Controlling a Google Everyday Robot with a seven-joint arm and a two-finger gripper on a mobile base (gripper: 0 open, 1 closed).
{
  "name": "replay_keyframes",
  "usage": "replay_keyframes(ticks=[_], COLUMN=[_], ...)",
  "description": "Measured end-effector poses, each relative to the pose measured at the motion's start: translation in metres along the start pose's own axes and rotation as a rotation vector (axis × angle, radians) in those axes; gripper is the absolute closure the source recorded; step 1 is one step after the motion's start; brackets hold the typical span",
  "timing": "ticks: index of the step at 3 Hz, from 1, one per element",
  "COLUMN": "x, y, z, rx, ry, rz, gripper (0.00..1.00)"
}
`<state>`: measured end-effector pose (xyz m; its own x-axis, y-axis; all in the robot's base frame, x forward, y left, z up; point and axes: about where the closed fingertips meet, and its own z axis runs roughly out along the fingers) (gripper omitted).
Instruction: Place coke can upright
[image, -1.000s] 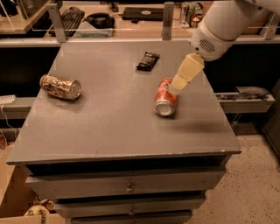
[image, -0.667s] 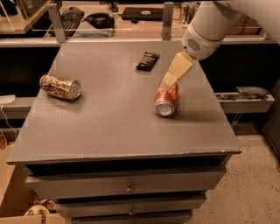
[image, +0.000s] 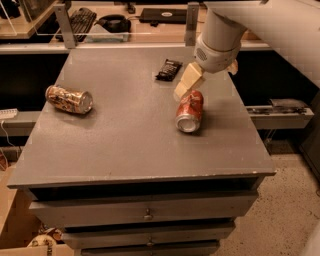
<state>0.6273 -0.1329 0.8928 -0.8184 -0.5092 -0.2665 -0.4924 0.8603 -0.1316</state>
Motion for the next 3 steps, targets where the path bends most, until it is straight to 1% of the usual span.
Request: replay_keyframes(ticks=[1,2,3], x=[-0.0013,-0.0018,-0.0079], y=[0.0016,0.0016,0.0012], z=[0.0009,0.001,0.0013], rx=[0.0,0.001,0.018], ry=[0.001,-0.001,-0.029], rz=[0.098,0.107,0.209], gripper=[0.0,0.0,0.0])
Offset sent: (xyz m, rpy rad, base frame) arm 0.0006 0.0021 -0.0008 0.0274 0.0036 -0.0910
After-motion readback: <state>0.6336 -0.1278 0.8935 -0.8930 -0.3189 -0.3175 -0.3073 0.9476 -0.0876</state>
